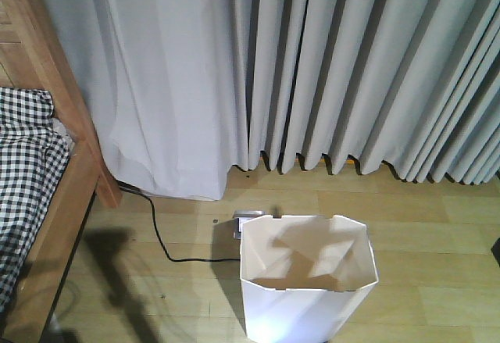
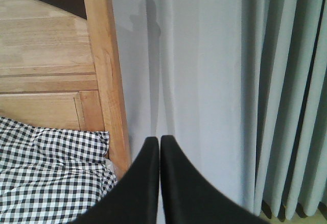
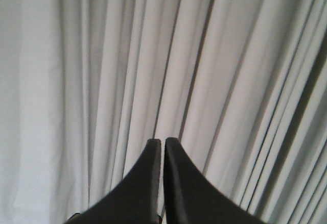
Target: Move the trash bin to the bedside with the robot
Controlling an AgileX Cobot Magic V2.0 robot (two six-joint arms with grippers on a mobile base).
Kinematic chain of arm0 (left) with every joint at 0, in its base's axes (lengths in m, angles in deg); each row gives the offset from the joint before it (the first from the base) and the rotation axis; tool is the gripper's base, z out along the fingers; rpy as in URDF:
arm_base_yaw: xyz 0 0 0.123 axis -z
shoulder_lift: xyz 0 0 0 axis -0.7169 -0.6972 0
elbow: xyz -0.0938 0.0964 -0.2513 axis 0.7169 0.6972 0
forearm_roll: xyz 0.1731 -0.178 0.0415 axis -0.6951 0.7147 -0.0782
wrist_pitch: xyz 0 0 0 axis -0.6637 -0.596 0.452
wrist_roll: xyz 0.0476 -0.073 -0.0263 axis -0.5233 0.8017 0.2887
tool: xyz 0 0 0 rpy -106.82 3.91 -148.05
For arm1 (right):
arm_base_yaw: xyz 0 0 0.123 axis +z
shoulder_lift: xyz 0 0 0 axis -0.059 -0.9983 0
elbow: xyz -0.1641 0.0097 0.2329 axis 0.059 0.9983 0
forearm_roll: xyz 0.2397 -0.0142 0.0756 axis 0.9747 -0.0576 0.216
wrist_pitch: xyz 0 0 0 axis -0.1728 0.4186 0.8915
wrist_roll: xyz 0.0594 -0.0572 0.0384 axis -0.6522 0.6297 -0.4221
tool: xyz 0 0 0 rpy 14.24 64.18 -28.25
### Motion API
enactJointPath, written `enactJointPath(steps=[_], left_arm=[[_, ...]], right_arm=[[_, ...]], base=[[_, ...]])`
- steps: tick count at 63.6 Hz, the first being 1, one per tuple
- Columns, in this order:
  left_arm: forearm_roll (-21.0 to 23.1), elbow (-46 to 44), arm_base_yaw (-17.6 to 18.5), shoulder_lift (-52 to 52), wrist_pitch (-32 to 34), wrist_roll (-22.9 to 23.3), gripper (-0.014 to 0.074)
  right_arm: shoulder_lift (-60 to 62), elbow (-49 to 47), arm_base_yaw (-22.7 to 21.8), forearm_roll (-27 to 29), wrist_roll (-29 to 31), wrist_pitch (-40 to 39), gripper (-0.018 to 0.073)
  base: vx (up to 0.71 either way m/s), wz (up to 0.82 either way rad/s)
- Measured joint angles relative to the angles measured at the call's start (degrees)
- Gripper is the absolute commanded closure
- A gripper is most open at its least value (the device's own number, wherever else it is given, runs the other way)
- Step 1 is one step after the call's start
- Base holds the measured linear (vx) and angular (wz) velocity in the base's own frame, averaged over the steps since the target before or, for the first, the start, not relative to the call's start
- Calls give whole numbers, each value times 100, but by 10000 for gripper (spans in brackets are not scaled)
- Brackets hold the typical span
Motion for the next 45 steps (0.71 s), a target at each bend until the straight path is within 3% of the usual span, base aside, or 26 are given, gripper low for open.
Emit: enactJointPath(steps=[45], left_arm=[[0,0,0,0,0,0,603]], right_arm=[[32,57,0,-5,3,7,568]], base=[[0,0]])
